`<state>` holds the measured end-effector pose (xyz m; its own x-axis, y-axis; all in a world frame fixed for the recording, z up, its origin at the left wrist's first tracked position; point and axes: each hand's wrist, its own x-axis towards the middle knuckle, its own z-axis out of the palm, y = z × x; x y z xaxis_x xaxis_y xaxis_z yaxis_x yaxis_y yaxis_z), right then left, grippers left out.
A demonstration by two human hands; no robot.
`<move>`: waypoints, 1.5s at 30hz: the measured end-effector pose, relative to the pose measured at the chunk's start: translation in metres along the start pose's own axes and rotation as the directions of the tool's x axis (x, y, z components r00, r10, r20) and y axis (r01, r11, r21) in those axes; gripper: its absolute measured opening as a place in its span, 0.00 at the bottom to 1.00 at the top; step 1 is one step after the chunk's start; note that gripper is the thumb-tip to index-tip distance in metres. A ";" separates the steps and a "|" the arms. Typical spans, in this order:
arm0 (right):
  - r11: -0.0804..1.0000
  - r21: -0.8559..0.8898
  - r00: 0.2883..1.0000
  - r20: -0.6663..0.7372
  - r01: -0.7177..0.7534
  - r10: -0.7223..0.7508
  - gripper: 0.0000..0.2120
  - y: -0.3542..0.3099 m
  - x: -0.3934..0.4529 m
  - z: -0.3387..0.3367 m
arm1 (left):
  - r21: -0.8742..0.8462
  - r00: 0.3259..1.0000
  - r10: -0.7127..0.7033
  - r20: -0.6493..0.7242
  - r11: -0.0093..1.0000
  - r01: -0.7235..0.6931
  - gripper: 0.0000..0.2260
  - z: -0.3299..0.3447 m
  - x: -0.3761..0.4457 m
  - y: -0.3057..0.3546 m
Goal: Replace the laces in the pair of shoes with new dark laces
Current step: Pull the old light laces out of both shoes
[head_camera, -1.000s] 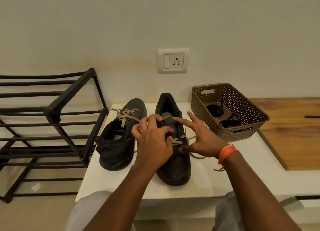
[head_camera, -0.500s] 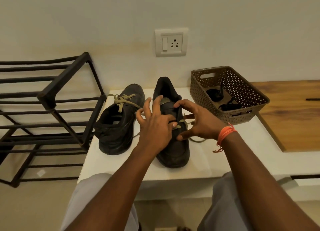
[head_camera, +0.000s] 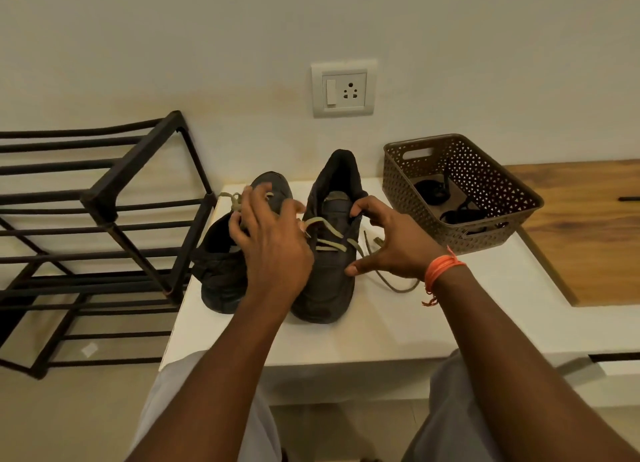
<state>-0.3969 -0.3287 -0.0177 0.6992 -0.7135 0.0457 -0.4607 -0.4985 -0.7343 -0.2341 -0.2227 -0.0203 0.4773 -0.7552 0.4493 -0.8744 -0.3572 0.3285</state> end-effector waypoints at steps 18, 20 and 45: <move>0.997 -0.072 0.989 -0.147 -0.020 0.009 0.32 -0.007 0.008 0.012 | -0.226 0.987 -0.115 -0.116 0.970 0.086 0.13 -0.006 0.013 -0.010; 0.998 -0.067 0.988 -0.151 -0.002 -0.008 0.32 -0.007 0.008 0.013 | -0.137 0.995 0.069 0.071 0.989 -0.059 0.20 0.000 0.008 0.003; 0.983 -0.153 0.982 -0.173 -0.099 0.072 0.30 -0.012 0.002 0.007 | -0.117 0.984 -0.032 -0.177 0.993 0.011 0.06 0.008 0.020 0.002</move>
<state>-0.3863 -0.3205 -0.0142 0.5590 -0.8220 0.1089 -0.6063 -0.4948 -0.6225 -0.2273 -0.2427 -0.0173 0.5128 -0.6342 0.5787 -0.8528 -0.2988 0.4282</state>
